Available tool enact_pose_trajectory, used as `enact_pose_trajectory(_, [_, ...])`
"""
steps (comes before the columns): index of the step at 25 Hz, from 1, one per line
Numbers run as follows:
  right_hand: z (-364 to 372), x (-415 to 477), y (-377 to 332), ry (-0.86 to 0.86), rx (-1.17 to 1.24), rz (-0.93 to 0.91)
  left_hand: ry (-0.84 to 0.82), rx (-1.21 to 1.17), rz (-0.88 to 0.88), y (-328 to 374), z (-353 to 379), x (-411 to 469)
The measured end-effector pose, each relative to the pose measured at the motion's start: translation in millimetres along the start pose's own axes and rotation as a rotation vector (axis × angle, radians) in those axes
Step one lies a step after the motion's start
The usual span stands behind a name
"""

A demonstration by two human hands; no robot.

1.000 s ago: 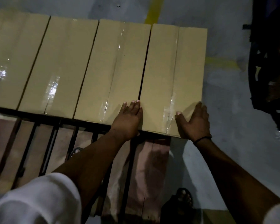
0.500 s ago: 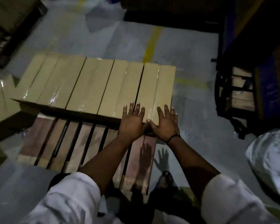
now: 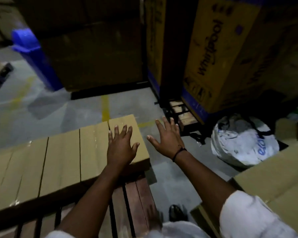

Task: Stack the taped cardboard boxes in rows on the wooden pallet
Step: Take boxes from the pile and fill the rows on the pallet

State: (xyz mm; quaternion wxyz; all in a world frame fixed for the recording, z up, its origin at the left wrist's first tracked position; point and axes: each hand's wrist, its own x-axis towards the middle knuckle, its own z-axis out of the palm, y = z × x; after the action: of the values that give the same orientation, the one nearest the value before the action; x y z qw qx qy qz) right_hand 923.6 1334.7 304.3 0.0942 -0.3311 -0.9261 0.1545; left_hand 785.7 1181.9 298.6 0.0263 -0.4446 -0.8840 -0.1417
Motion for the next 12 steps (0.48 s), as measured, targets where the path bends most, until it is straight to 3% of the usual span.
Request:
enact_pose_trajectory(6, [-49.4,-80.9,-8.2,0.152,-0.037,0.122,0.04,-0.166,0.191,44.2,-33.8,-45.1])
enact_pose_trajectory(12, [-103.8,-172.7,43.0,0.257,-0.064,0.344,0.005,-0.29,0.444,144.8,-28.9,-74.5])
